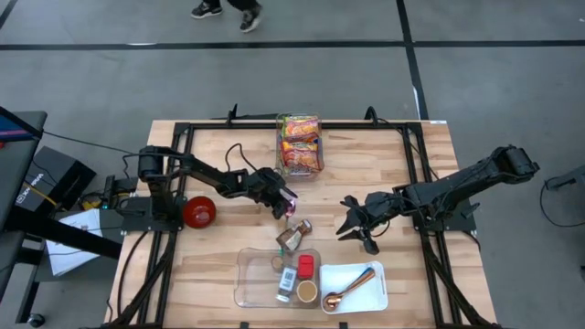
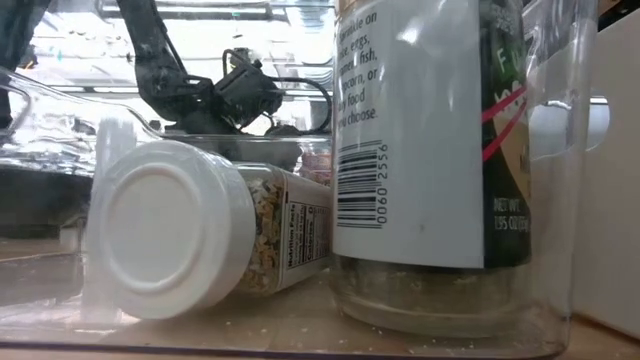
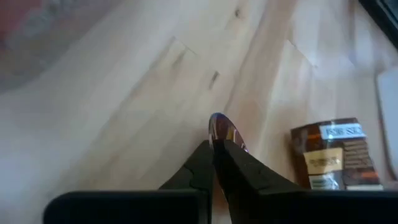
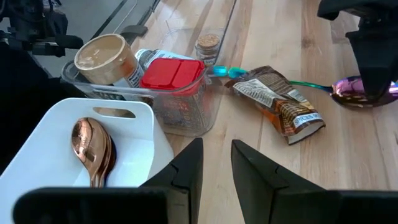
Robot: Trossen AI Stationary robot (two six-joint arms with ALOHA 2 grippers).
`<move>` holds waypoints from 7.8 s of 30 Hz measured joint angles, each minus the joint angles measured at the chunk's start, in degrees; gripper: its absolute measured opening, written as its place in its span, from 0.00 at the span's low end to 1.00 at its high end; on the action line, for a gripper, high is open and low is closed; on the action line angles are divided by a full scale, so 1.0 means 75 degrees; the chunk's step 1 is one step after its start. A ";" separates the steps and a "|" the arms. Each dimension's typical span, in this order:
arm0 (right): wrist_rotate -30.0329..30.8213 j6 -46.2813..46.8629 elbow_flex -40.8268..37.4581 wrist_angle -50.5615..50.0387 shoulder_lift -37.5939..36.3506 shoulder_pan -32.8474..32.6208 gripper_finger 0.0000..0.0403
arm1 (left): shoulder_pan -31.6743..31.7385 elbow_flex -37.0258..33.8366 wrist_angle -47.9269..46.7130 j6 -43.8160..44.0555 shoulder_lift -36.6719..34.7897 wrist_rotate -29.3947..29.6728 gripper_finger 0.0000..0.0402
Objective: Pick & Place Food Item
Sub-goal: Put the blue spoon into the white bin
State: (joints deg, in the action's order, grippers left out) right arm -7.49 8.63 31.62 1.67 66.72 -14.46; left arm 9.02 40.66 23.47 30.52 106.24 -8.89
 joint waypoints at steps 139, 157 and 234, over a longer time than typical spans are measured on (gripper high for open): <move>0.5841 -0.1196 0.2049 -0.1888 0.0006 0.0155 0.00 | -0.1728 -0.0159 0.2512 -0.5982 -0.4019 0.7768 0.45; 0.0359 0.0717 0.2046 -0.3328 -0.0249 -0.0774 0.00 | -0.1722 -0.2306 0.0389 -0.4909 -0.7647 0.5110 0.39; -0.6017 0.0172 0.2049 0.0075 0.4398 -0.0496 0.15 | -0.1722 -0.2521 0.0550 -0.4542 -0.6942 0.4658 0.35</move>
State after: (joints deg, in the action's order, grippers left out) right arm -52.61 9.92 46.98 2.23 99.70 -18.18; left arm -3.90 21.76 27.59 -3.55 54.17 26.04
